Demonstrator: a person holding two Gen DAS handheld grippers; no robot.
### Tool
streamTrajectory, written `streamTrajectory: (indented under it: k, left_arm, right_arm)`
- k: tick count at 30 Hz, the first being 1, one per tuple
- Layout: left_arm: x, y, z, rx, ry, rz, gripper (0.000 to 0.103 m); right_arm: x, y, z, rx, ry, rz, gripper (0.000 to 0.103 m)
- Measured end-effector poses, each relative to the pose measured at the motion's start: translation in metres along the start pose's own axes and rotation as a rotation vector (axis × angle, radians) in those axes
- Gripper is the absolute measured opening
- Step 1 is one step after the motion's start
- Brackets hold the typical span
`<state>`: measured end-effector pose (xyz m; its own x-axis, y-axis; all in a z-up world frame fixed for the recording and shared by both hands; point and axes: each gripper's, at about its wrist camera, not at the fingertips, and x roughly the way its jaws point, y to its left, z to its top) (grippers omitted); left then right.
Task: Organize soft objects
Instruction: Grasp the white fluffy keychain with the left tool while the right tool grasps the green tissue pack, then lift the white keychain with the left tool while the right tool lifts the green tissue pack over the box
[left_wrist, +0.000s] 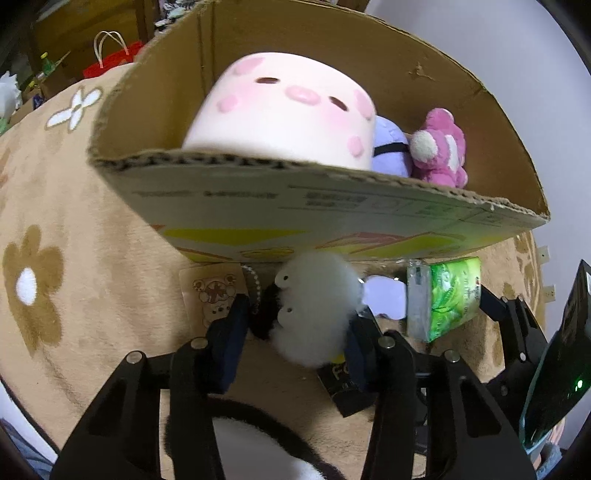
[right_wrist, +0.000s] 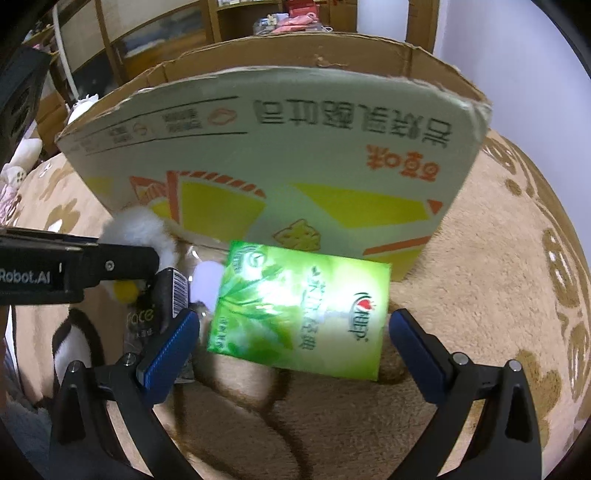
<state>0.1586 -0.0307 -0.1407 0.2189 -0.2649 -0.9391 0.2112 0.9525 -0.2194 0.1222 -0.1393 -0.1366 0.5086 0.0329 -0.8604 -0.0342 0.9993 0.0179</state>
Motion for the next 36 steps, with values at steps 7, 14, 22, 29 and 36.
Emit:
streamTrajectory:
  k: [7, 14, 22, 29, 36]
  left_arm:
    - [-0.011, 0.005, -0.004, -0.009, -0.036, 0.045, 0.045]
    - [-0.03, 0.007, -0.014, -0.011, -0.106, 0.05, 0.045]
    - [-0.051, 0.001, -0.028, -0.006, -0.192, 0.084, 0.045]
    - [-0.079, -0.006, -0.032, 0.012, -0.292, 0.118, 0.045]
    - [-0.107, -0.009, -0.043, 0.031, -0.411, 0.142, 0.045]
  right_arm:
    - [0.0, 0.02, 0.0, -0.052, 0.004, 0.002, 0.103]
    - [-0.006, 0.012, 0.001, -0.028, -0.007, -0.015, 0.086]
    - [-0.022, 0.0, 0.001, -0.015, -0.044, -0.035, 0.078]
    - [-0.064, -0.004, 0.006, 0.015, -0.182, -0.065, 0.078]
    - [-0.116, -0.009, 0.009, 0.005, -0.347, -0.126, 0.077]
